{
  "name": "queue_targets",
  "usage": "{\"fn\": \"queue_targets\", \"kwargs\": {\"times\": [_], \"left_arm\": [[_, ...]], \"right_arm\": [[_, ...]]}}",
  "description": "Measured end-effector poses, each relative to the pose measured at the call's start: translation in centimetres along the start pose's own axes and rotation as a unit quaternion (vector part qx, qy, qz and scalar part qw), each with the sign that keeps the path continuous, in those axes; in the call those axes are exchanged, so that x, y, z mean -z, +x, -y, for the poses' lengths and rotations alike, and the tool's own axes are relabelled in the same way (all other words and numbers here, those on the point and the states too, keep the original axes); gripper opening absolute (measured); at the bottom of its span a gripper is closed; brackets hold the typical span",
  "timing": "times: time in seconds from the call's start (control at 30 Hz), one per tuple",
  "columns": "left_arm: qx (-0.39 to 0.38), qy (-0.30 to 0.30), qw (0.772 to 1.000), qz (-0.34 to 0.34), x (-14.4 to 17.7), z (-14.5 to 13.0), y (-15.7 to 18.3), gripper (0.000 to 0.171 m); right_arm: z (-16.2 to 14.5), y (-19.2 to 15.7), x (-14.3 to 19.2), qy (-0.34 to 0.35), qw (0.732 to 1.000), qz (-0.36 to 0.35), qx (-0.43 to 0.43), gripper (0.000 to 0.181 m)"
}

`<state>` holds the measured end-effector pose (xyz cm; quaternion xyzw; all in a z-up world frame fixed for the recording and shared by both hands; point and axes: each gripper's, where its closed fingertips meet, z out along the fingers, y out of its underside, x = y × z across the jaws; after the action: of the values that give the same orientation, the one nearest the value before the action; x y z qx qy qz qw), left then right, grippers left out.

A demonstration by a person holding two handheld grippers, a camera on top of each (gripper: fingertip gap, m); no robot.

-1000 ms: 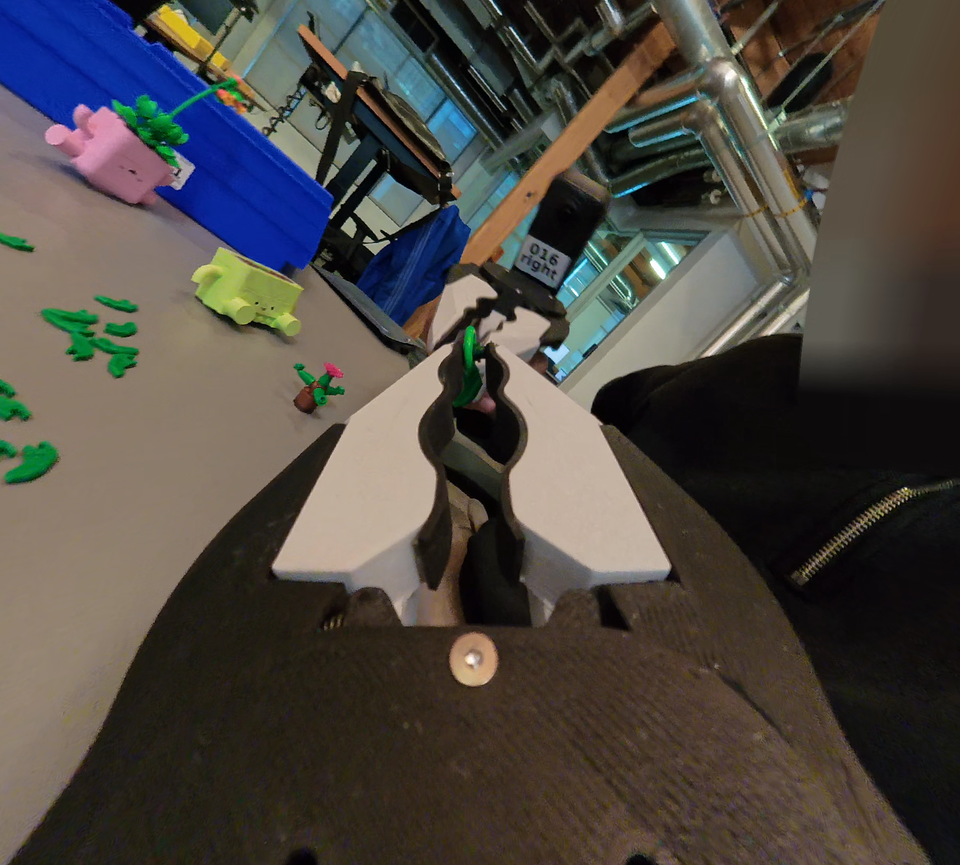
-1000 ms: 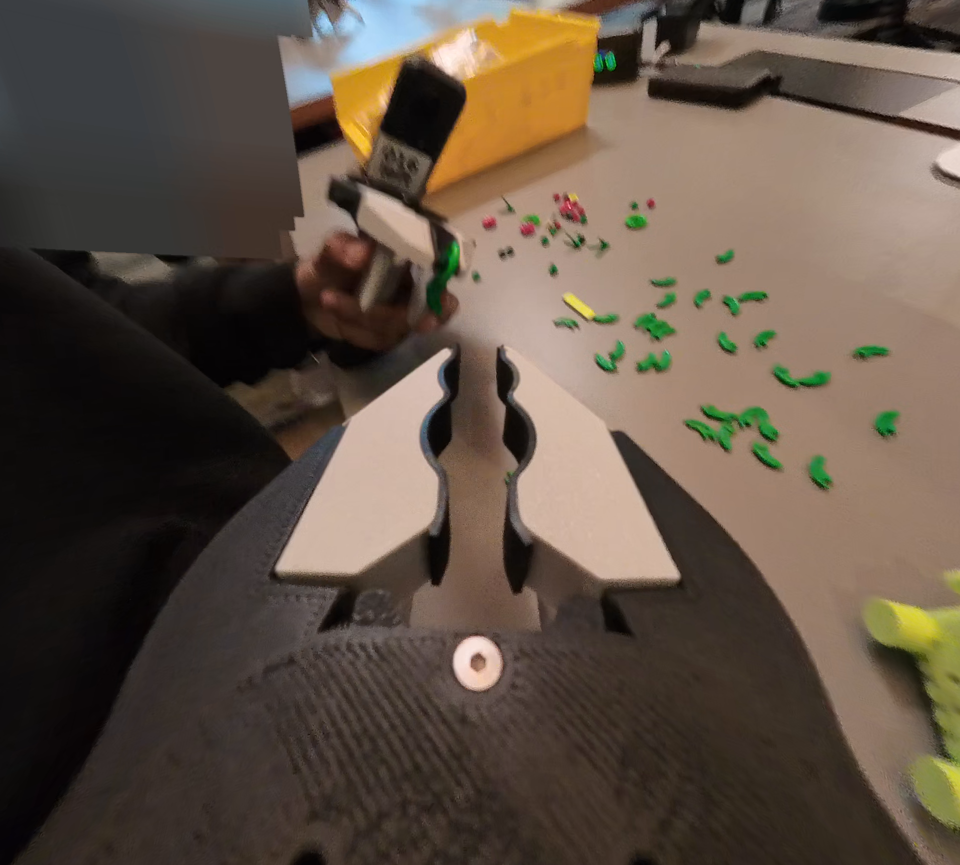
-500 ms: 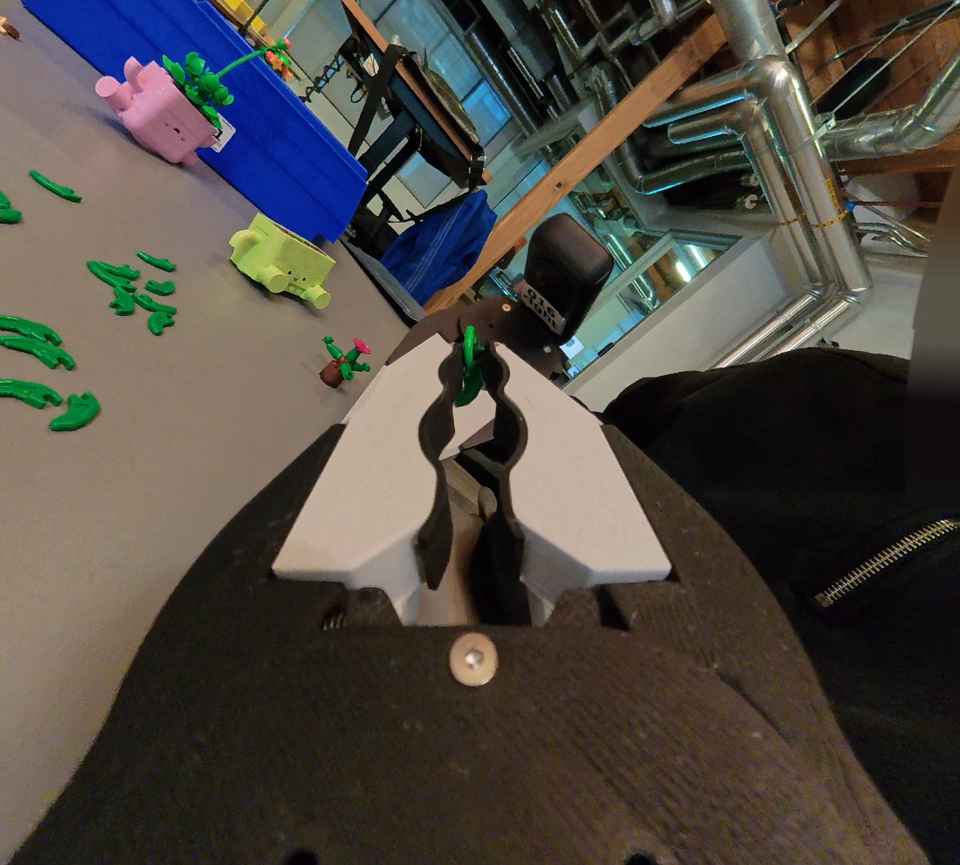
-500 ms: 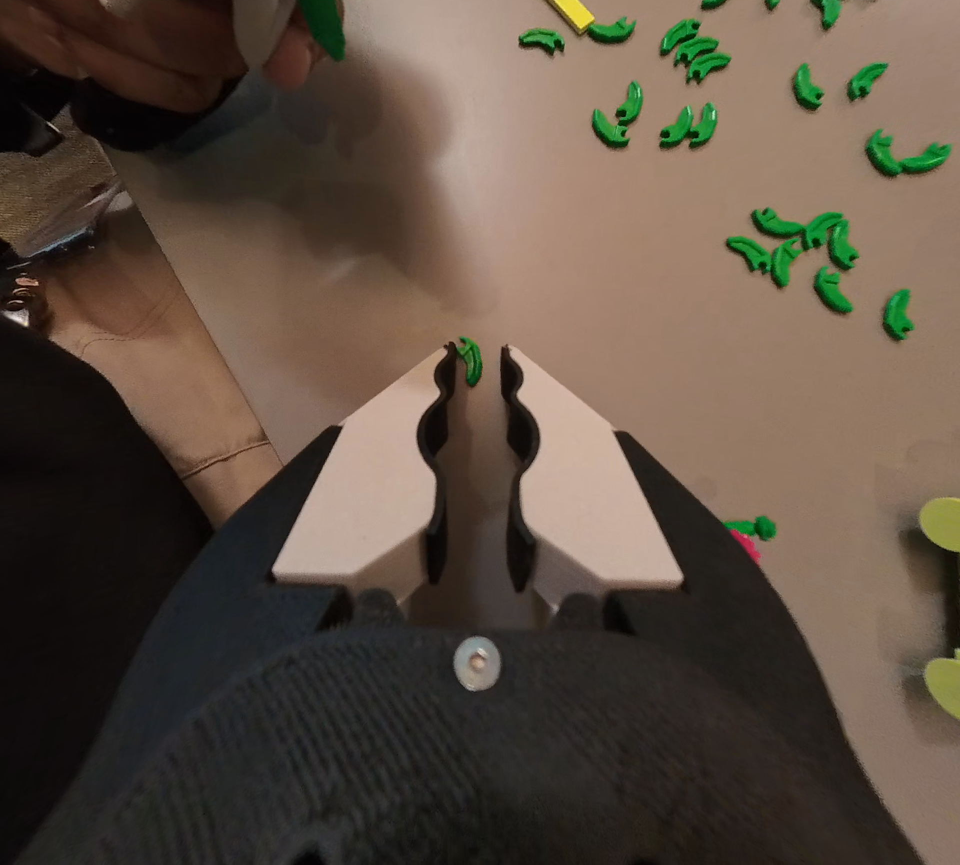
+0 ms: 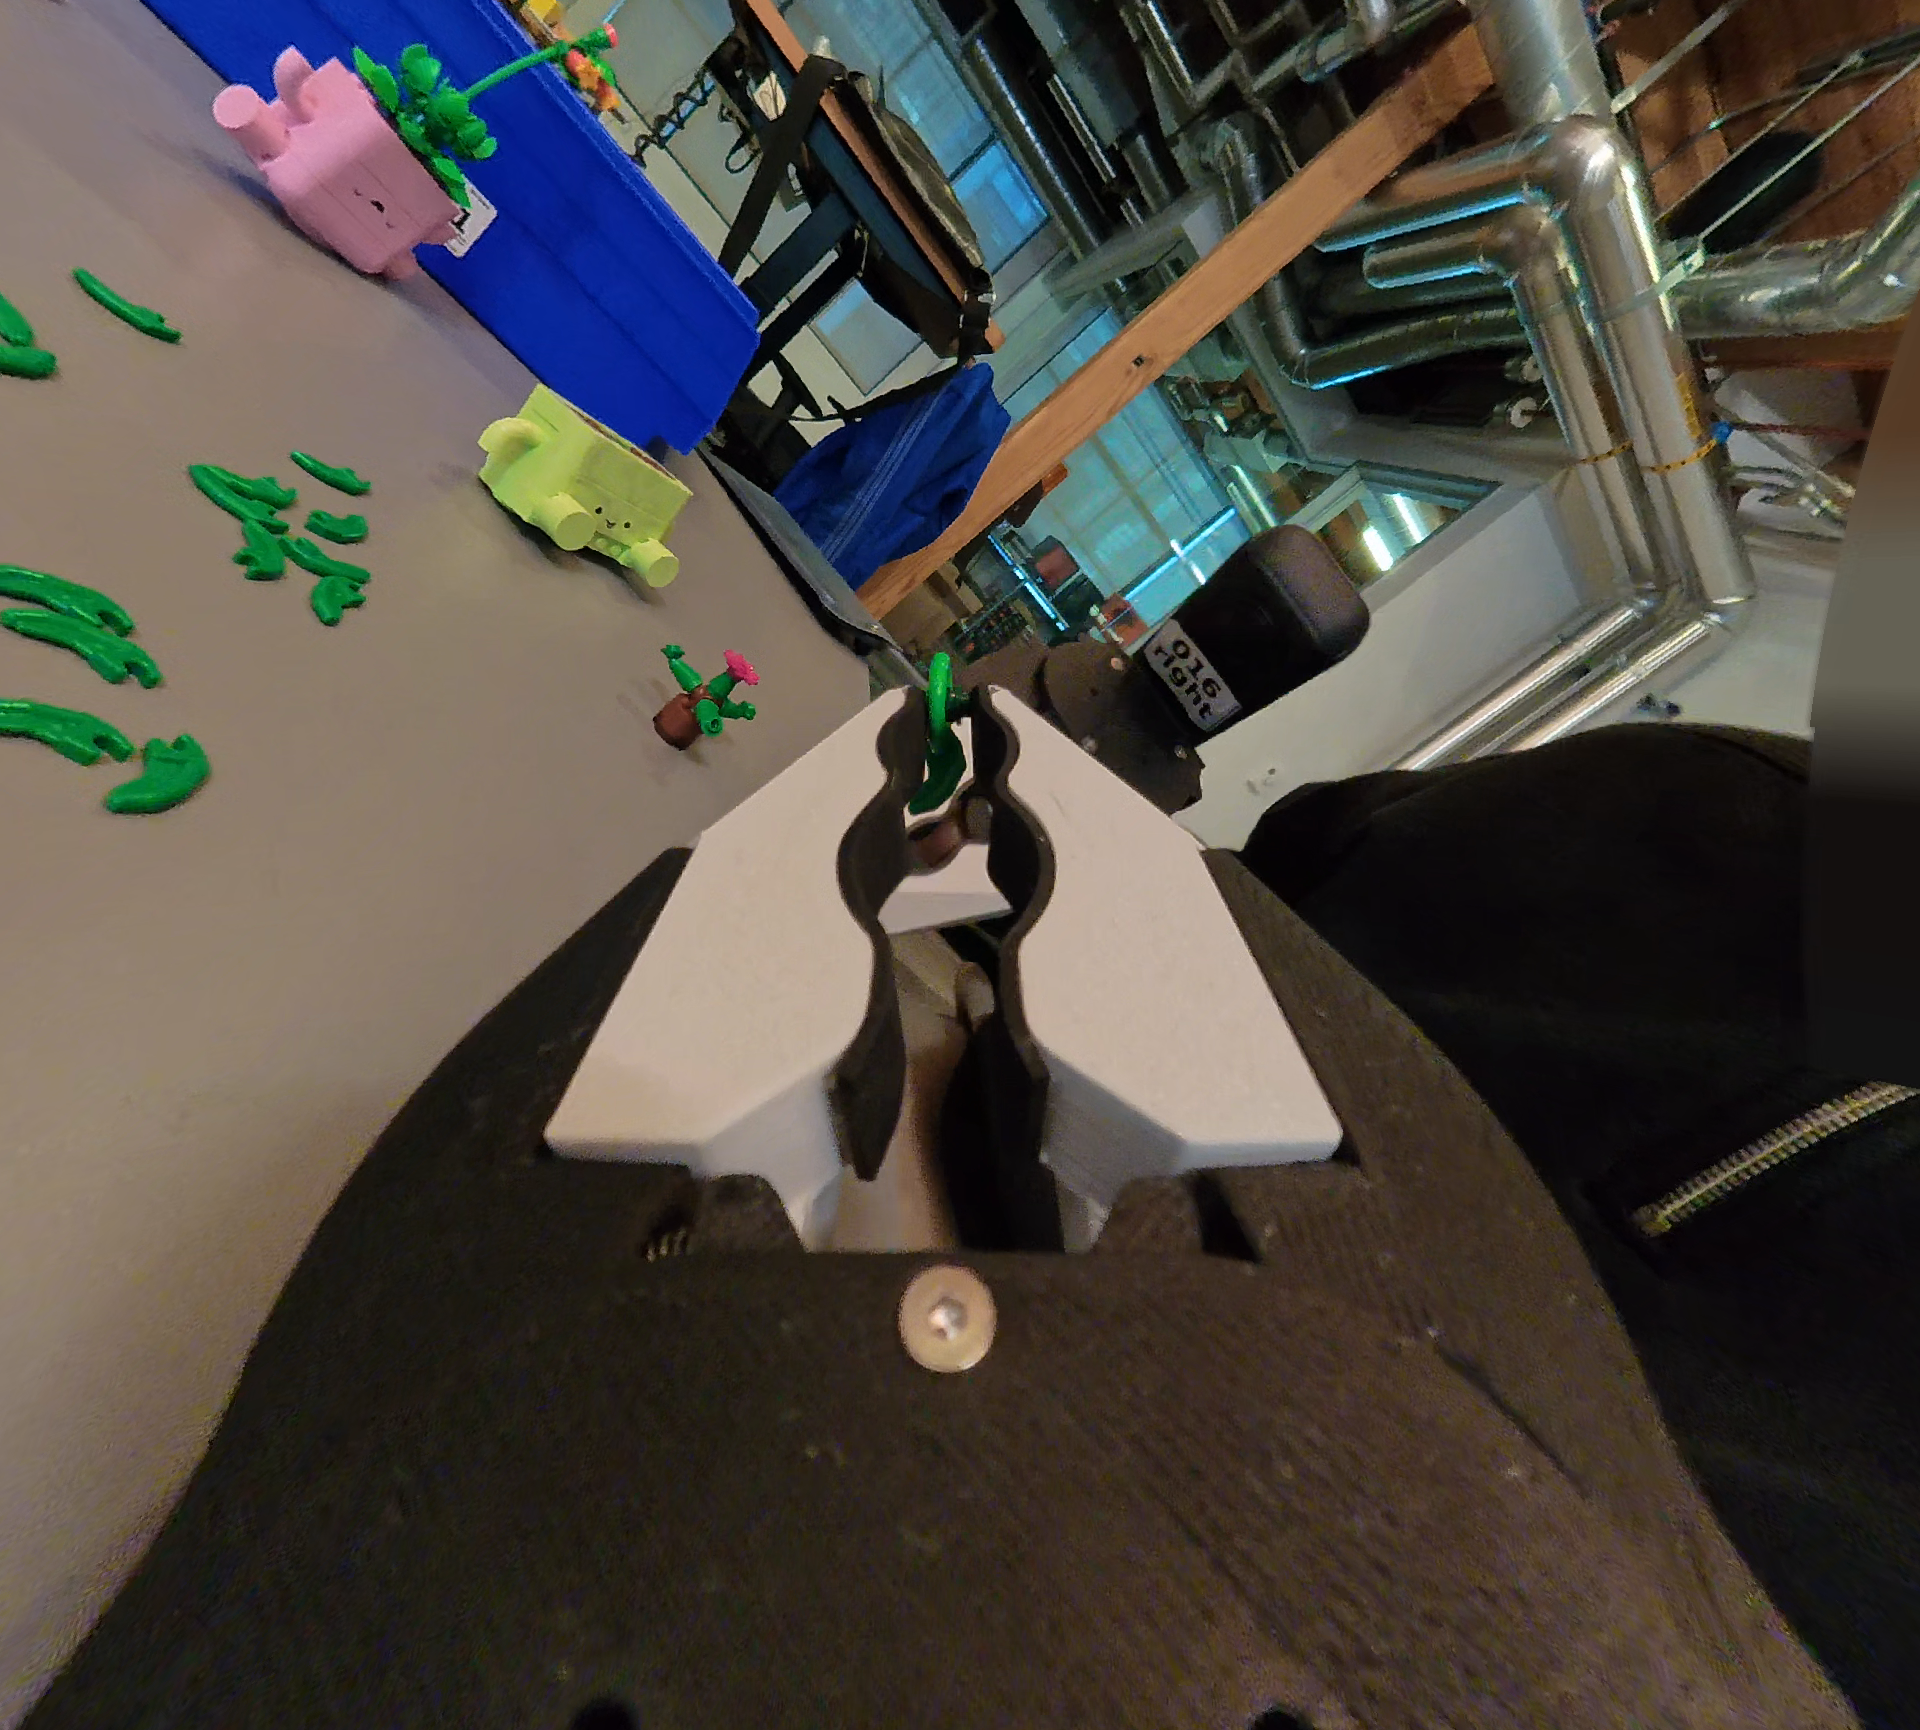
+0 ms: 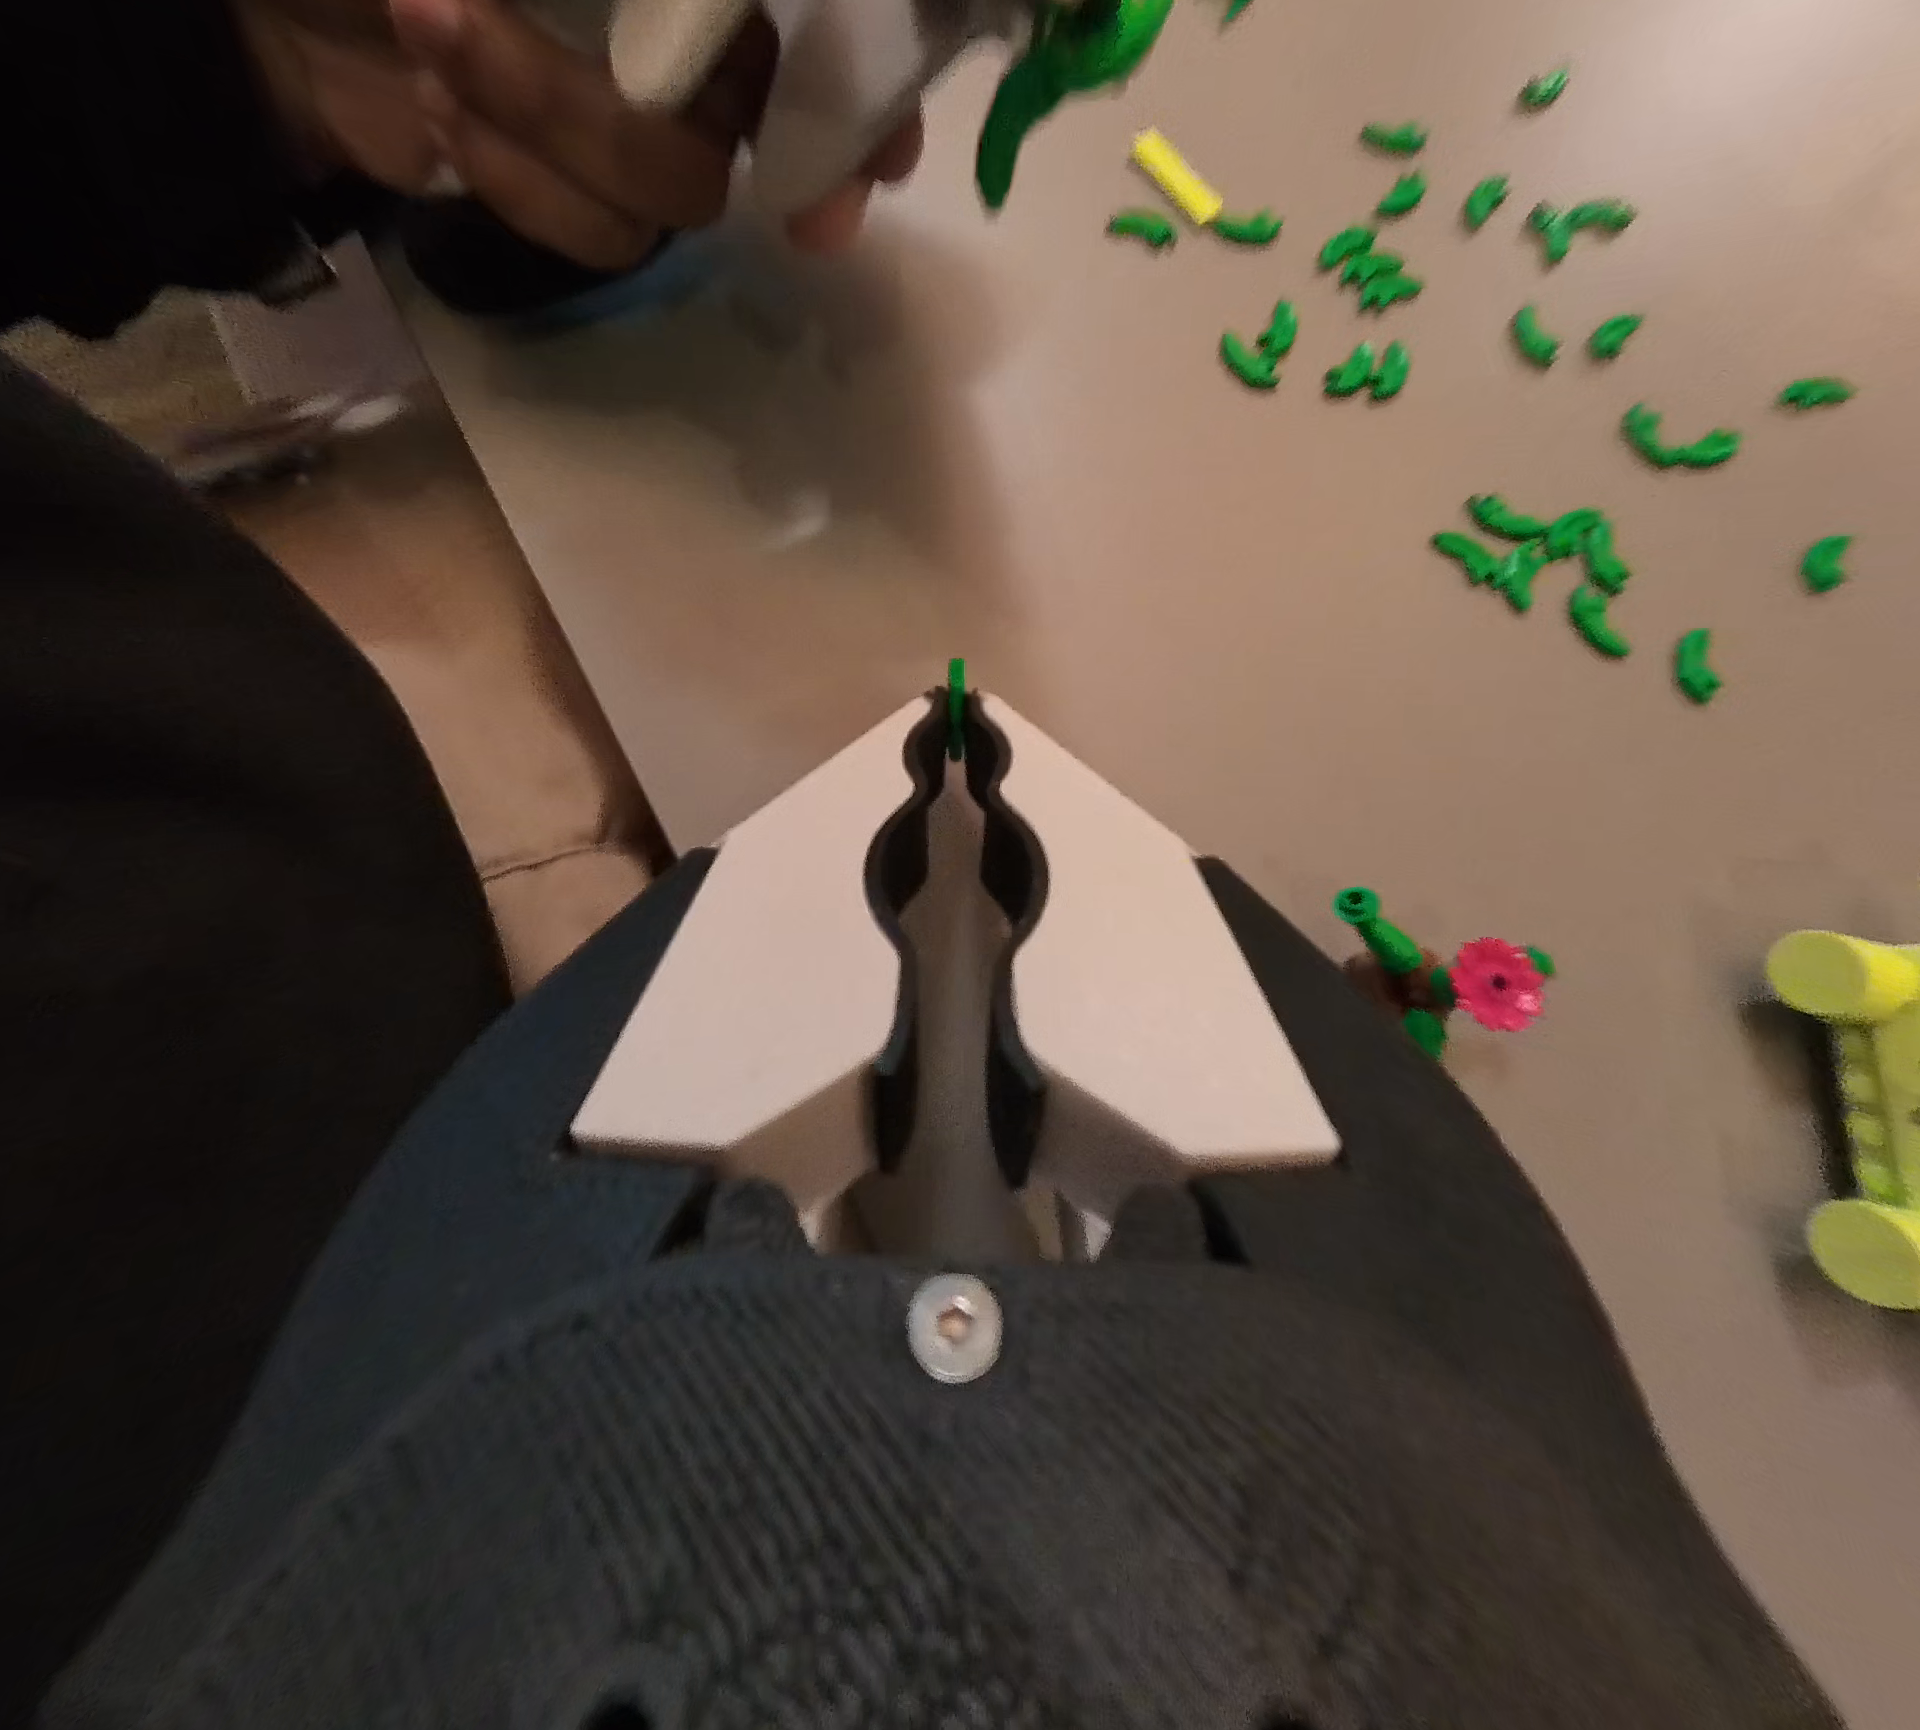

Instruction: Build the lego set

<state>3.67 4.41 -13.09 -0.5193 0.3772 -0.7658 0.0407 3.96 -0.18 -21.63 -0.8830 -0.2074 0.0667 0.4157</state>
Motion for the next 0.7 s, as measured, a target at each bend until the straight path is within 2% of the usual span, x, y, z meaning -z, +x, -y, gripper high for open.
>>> {"fn": "queue_targets", "kwargs": {"times": [0.13,0.23,0.37,0.7], "left_arm": [[0.099,0.024,0.994,-0.043,-0.2,0.3,0.3,0.006],[0.161,0.026,0.982,-0.092,-0.4,0.2,1.1,0.006],[0.176,0.013,0.979,-0.103,-1.2,-0.4,1.5,0.006],[0.184,0.013,0.977,-0.103,-1.2,-0.5,1.4,0.005]], "right_arm": [[4.1,0.9,2.5,0.096,0.993,-0.044,0.044,0.001],[6.5,1.1,3.9,0.131,0.983,-0.064,0.114,0.001],[7.8,1.3,4.2,0.139,0.976,-0.064,0.152,0.001],[8.3,1.2,4.2,0.135,0.978,-0.044,0.152,0.0]]}}
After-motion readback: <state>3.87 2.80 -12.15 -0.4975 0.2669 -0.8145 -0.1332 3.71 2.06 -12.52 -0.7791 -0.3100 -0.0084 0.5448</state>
